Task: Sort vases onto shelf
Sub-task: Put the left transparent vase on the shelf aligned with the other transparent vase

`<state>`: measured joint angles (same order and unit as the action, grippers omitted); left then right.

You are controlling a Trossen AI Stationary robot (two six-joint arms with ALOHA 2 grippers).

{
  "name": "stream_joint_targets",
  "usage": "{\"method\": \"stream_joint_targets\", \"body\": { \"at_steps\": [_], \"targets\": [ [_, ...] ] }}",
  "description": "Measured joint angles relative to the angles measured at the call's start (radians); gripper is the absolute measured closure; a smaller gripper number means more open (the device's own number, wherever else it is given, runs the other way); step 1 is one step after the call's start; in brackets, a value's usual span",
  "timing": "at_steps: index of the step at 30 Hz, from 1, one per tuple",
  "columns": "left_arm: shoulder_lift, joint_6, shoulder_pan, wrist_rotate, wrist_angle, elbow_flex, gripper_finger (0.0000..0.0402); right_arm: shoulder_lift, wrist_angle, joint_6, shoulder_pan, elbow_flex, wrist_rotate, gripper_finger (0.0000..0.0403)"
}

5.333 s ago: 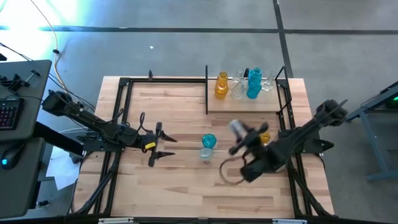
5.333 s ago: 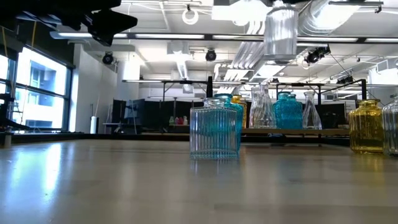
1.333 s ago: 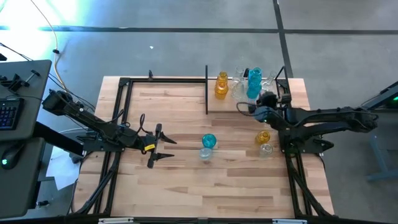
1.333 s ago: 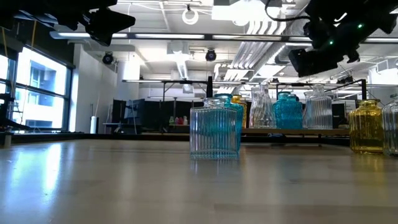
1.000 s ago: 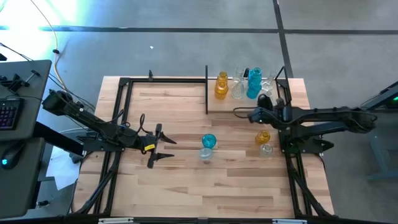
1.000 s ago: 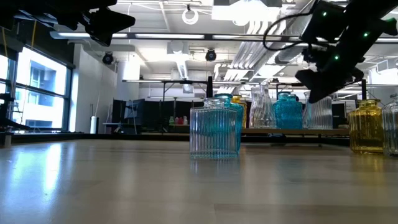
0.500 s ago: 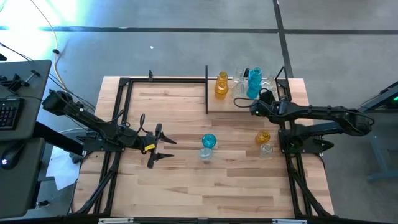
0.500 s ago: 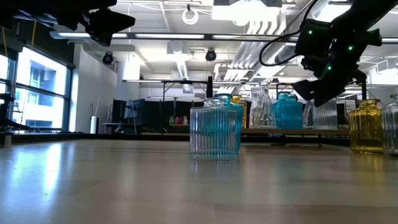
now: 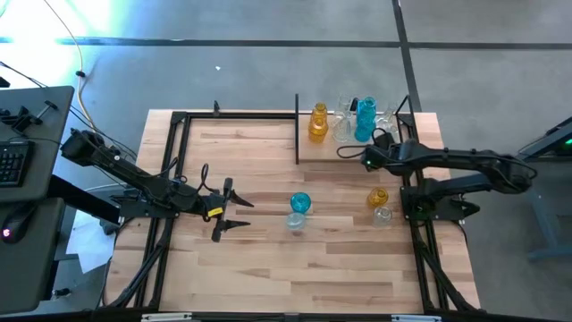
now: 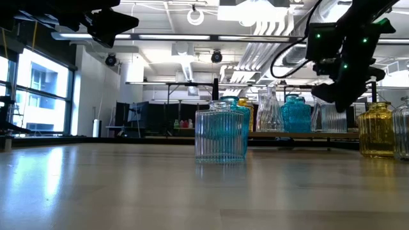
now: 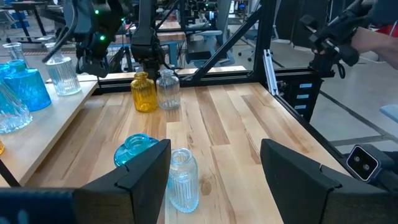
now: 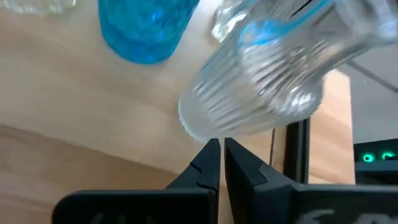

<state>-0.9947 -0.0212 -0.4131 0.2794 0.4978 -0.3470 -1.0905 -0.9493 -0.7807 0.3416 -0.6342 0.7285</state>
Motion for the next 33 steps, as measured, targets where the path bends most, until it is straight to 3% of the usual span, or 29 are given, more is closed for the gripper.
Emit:
{"method": "stream_joint_targets", "body": {
  "at_steps": [10,13,19,25,33],
  "targets": [
    [0.000,0.045,0.030,0.017,-0.023,0.000,0.0170,-0.029,-0.012,0.037,0.014,0.001,-0.046,0.0399],
    [0.000,0.040,0.086,-0.019,-0.022,0.000,0.0200,-0.029,-0.008,0.046,0.026,0.001,-0.048,0.0399],
    [0.000,0.041,0.203,-0.148,-0.017,0.007,0.0301,-0.029,0.022,0.088,0.062,0.001,-0.045,0.0399],
    [0.000,0.036,0.284,-0.172,0.013,0.007,0.0389,-0.029,0.088,0.135,0.117,0.002,-0.026,0.0399],
    [0.000,0.033,0.322,-0.174,0.024,0.007,0.0389,-0.029,0.103,0.160,0.160,0.002,0.041,0.0399]
  ]
}}
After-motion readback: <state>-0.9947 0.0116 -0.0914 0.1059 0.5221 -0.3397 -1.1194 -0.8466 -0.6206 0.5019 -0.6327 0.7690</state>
